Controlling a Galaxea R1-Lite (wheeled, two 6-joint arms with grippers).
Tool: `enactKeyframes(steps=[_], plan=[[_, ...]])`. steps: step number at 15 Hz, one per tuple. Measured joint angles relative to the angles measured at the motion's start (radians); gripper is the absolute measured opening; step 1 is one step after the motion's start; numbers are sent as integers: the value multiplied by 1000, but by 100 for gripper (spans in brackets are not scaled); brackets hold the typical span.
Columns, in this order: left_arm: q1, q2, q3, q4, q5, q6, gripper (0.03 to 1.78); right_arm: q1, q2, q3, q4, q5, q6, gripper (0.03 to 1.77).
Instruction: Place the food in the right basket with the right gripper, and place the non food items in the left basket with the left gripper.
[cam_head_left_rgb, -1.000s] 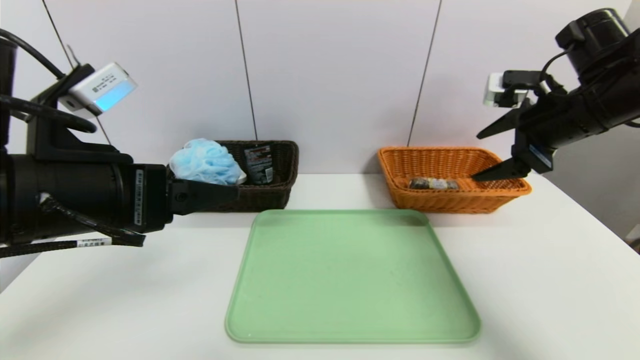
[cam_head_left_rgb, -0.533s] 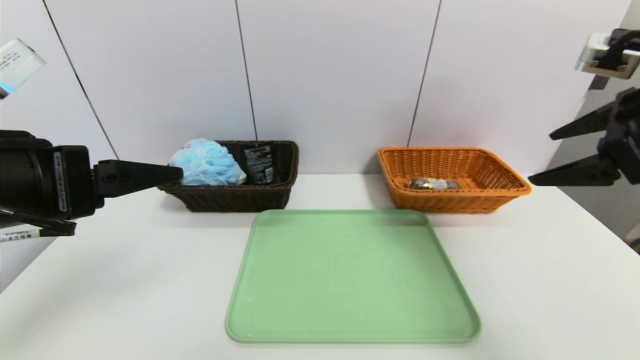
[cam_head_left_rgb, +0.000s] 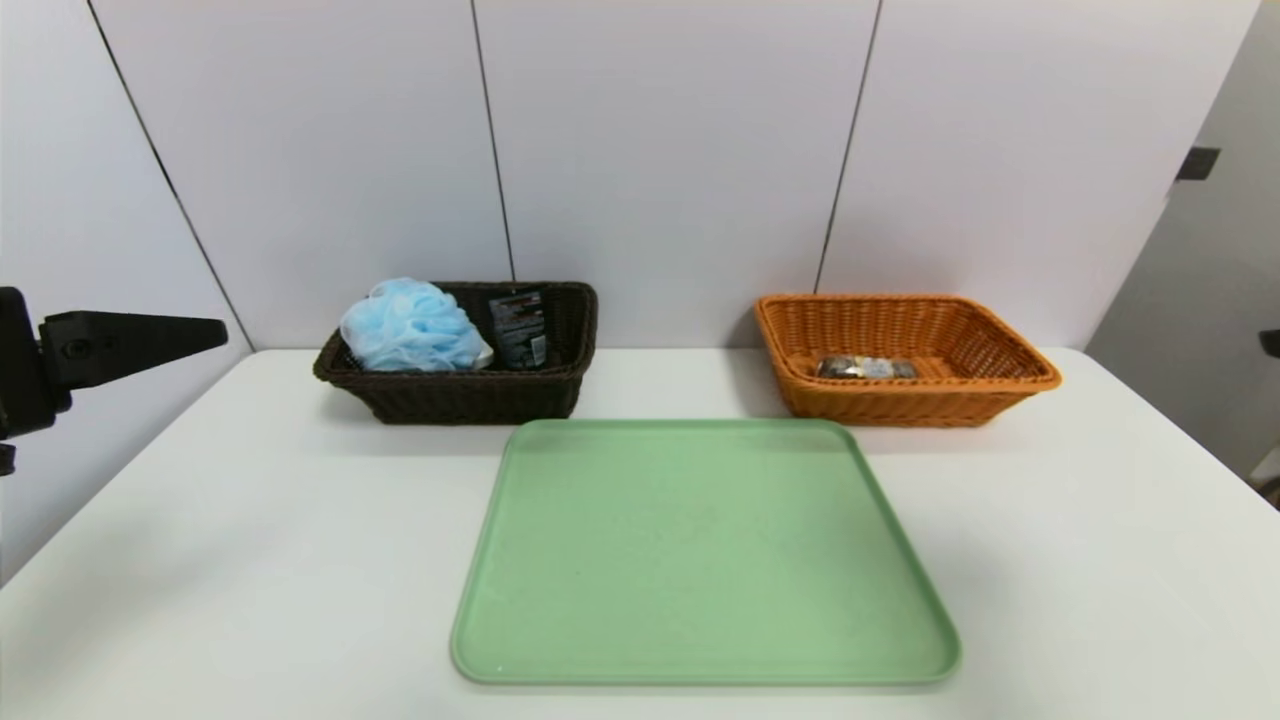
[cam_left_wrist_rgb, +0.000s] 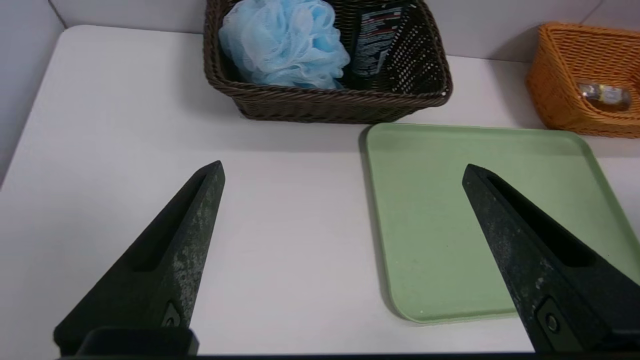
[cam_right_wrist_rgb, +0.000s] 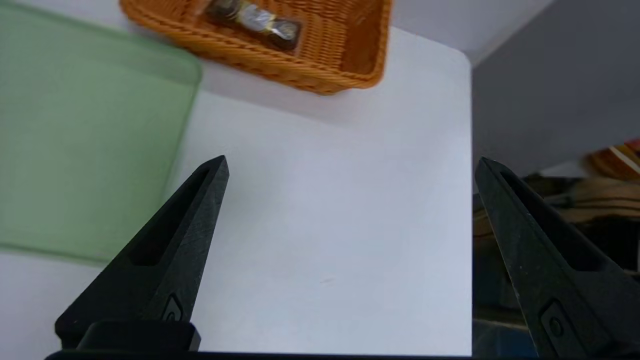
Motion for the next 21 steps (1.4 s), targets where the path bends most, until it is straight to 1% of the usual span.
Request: enactKeyframes(steps=[1,3,4,6,8,9,10,13,17,21], plan=[[0,-8,3,10,27,0,169,-1,-39,22,-10,-51,45,169],[0,-24,11,32,98,-1,169,-4,-99,49,-13,-119,123,169],[0,-30,17,41,134,-1,169,-7,-127,64,-14,-147,145,169],[1,-40,23,57,224,-1,169,-11,-183,94,-18,-183,169,169],[5,-43,24,57,309,-1,169,-16,-231,123,-25,-191,197,169],[15,-47,27,57,341,-1,169,-20,-254,135,-28,-191,203,169],[25,-55,36,58,350,-1,169,-23,-281,151,-30,-191,208,169],[58,-114,93,59,351,0,169,-26,-367,213,-33,-191,212,169],[89,-254,239,57,345,26,169,-31,-499,311,-30,-180,211,169],[151,-418,412,49,343,74,169,-37,-594,379,-27,-172,210,169]])
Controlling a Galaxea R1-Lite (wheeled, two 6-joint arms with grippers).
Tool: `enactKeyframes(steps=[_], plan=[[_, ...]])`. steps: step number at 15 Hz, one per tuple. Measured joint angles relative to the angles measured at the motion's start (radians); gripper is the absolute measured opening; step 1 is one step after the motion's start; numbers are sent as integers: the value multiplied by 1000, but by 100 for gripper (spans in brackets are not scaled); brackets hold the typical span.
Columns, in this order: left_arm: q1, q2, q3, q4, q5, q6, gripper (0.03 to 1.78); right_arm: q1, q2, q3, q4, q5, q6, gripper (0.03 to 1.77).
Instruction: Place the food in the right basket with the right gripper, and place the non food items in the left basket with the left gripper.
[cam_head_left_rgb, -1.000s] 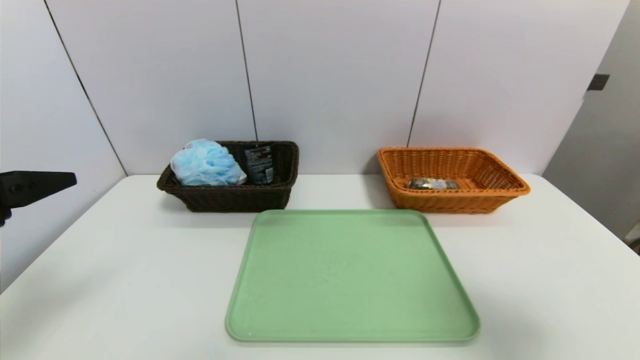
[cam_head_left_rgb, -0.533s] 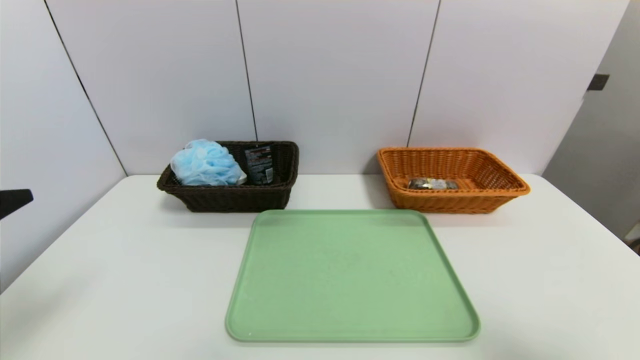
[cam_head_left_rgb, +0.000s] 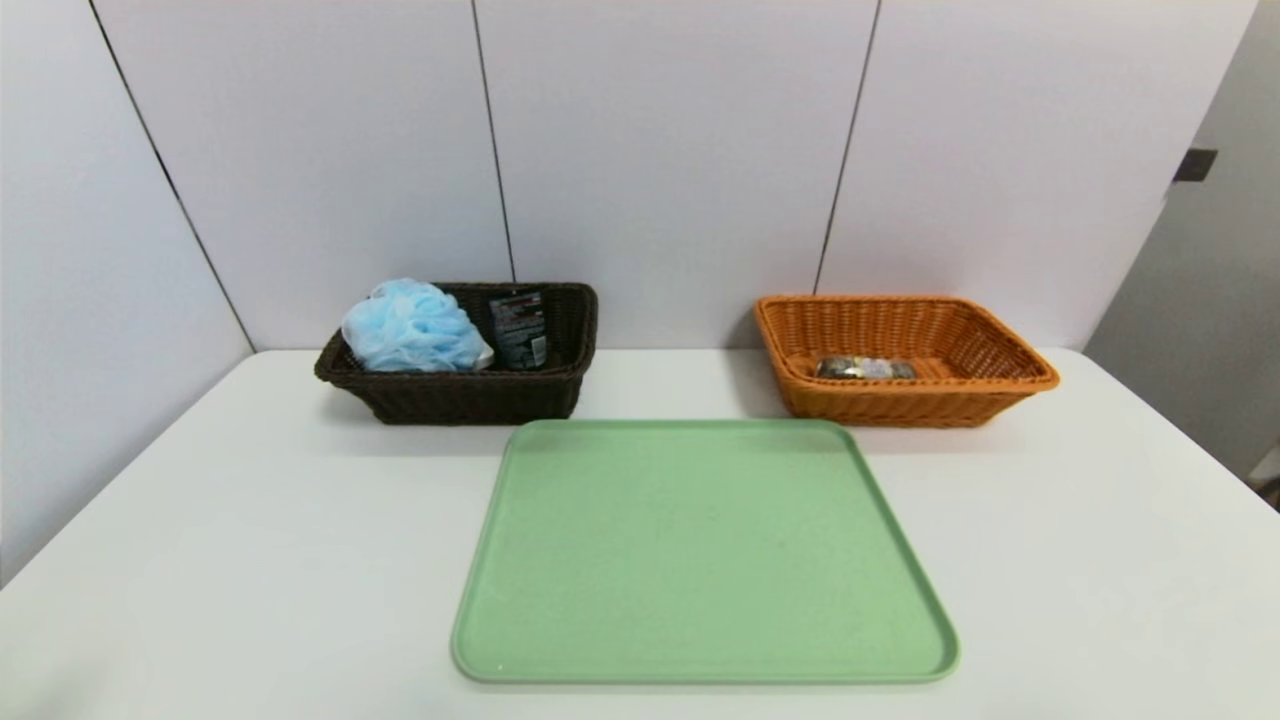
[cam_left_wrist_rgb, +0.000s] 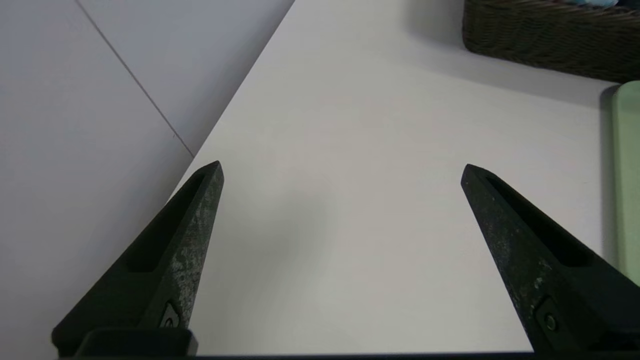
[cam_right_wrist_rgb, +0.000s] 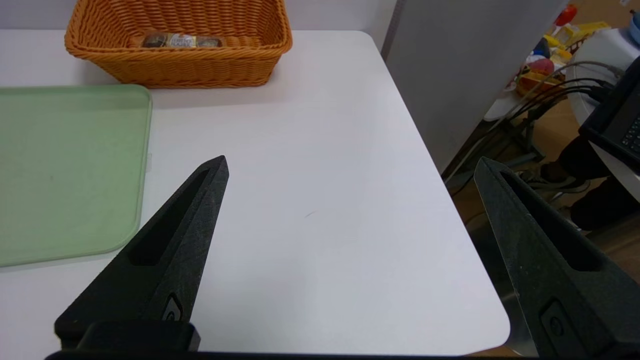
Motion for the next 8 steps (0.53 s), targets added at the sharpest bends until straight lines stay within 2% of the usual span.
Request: enactKeyframes(steps=[3,5,8], plan=[[20,-99,89,-3,-3,37,169,-5,-64,43,0,8,-1,169],[26,-145,132,-4,-19,70,169,-15,-105,66,0,46,-1,169],[47,-223,162,2,-99,91,169,-24,-164,104,3,65,-1,169]])
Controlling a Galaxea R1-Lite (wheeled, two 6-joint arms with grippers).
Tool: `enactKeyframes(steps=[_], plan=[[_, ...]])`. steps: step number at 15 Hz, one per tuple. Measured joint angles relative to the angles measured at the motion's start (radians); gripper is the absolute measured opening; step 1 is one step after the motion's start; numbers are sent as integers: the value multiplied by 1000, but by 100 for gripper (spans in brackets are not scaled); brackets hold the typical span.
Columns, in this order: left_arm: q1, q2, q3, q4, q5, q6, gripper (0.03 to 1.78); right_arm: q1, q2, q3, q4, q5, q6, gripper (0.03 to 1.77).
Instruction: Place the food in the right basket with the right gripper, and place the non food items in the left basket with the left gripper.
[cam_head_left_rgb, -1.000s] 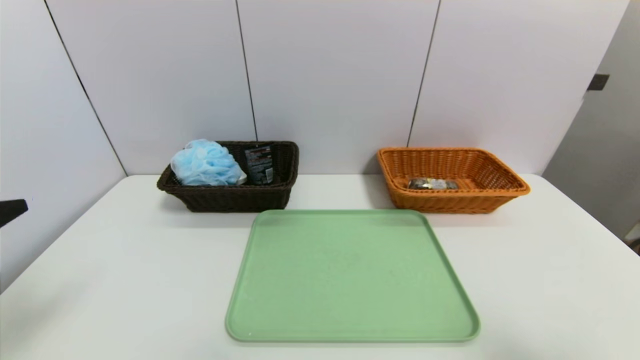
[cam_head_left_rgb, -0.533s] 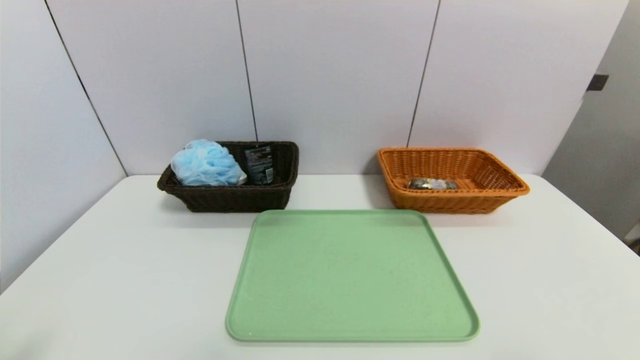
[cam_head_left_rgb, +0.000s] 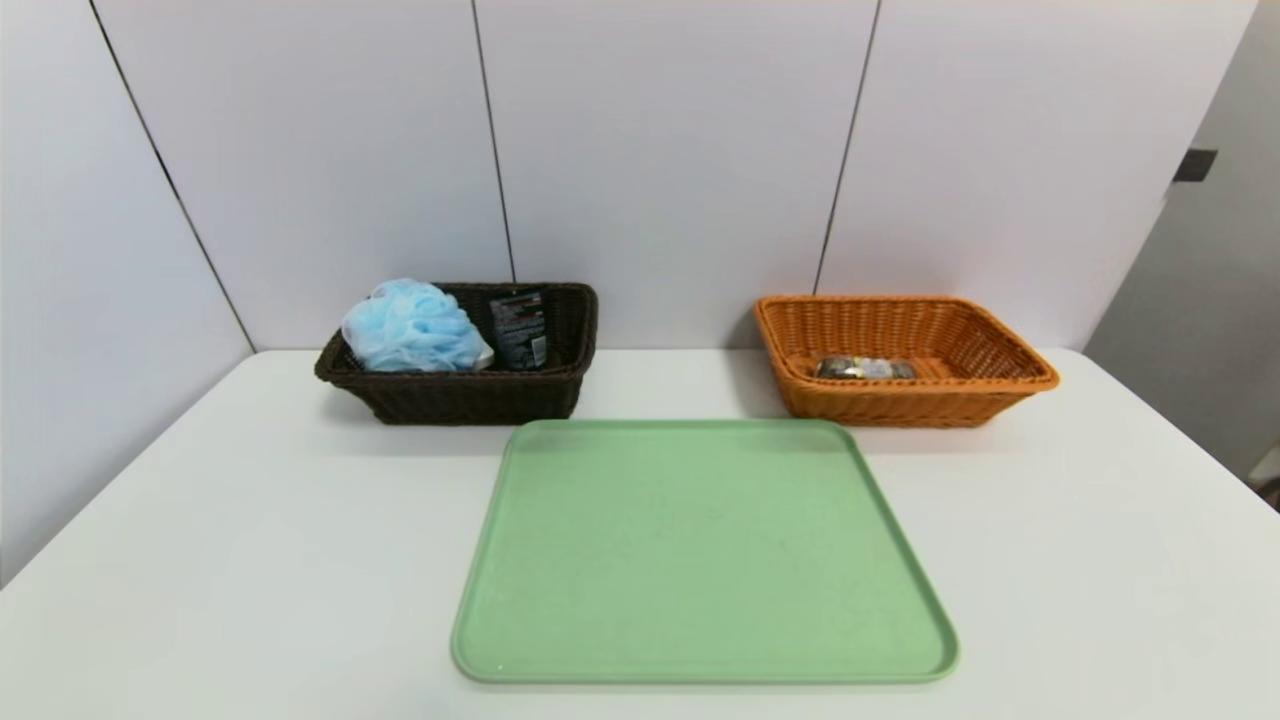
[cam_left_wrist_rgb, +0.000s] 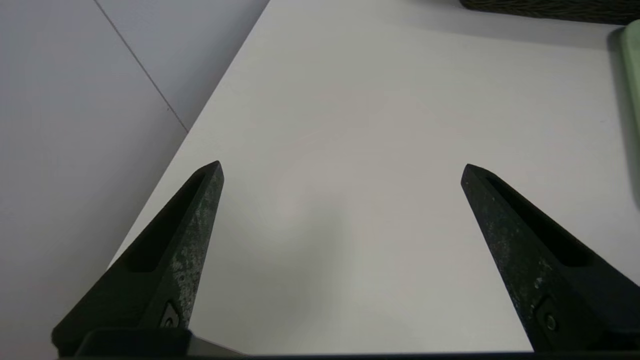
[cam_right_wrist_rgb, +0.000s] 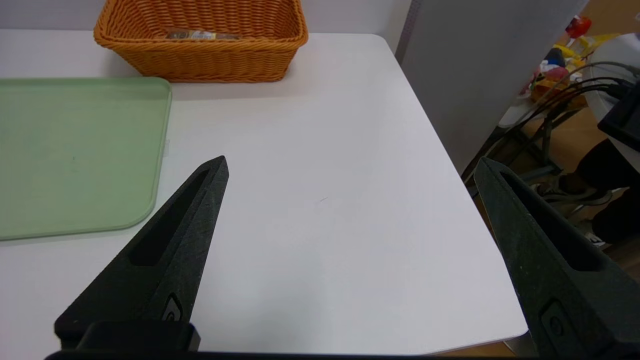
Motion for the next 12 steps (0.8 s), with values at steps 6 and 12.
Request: enactKeyframes(steps=[6,12], plan=[[86,-171,38,39,-309,121,169,-15,-102,60,-3,41,4,169],[90,-213,28,43,-462,85,169,-16,-125,13,64,38,9,170]])
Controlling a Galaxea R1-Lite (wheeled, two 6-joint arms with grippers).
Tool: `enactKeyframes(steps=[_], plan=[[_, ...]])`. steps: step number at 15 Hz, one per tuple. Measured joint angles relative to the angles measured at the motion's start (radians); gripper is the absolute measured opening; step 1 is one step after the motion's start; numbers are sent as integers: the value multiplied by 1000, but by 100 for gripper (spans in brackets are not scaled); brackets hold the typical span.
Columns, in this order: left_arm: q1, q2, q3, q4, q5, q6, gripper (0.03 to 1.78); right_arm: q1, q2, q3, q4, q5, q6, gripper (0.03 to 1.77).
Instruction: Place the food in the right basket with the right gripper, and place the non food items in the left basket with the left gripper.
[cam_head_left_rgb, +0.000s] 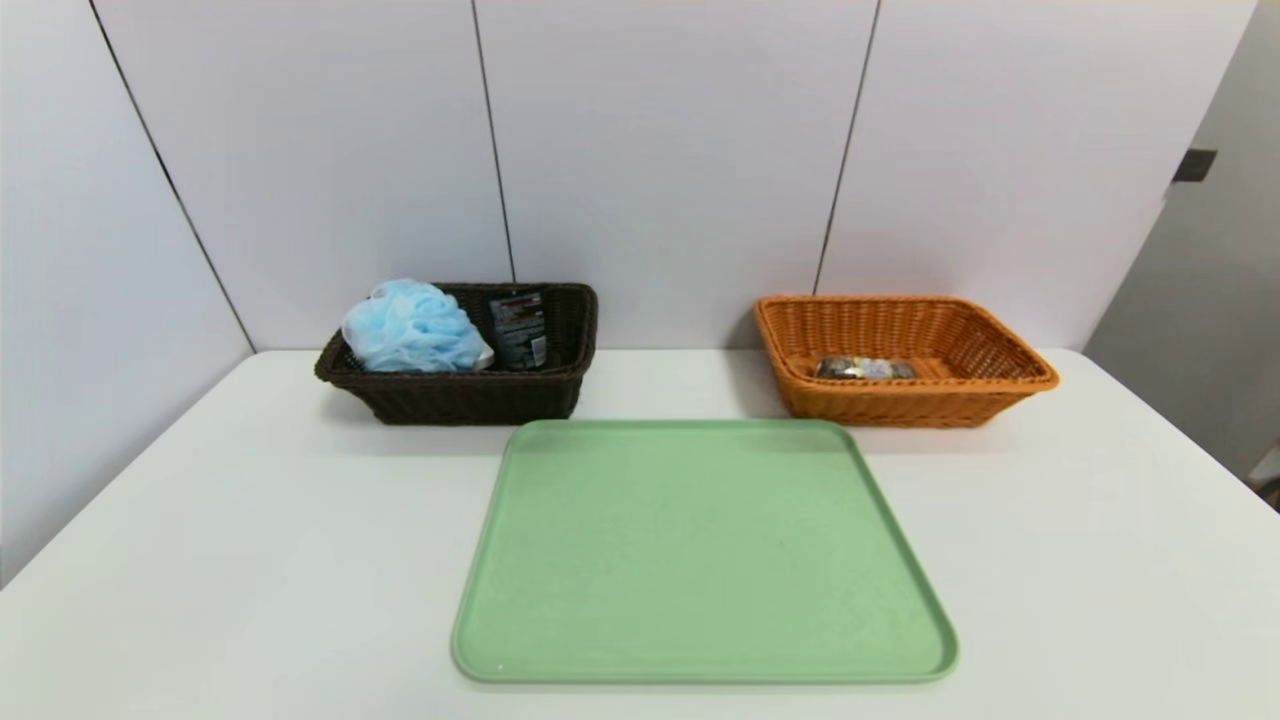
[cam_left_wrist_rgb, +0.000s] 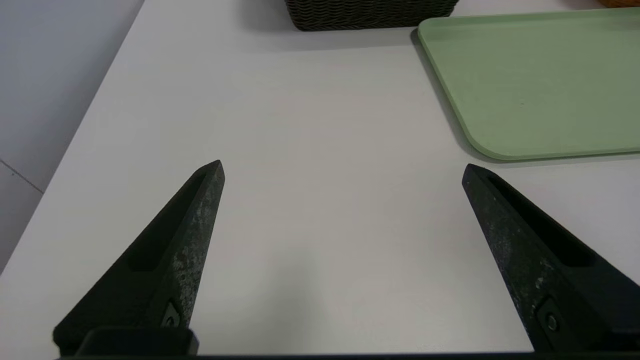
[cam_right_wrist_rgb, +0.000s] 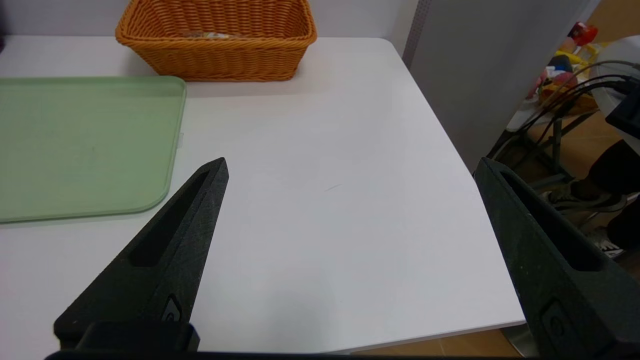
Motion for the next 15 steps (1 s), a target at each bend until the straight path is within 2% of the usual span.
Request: enactKeyframes(steps=[1,4,6,11,15], plan=[[0,-2,0,4,-23,0,169,0,-1,-5,0,-1,0,170],[0,-4,3,5,-30,11,169,-8,6,-19,-2,-1,-3,170],[0,-5,16,5,-21,5,169,-26,19,-23,-9,16,-5,170],[0,-9,39,4,24,1,169,-29,23,-1,-8,12,16,170],[0,-10,39,3,25,1,169,26,-3,16,-1,15,11,170]])
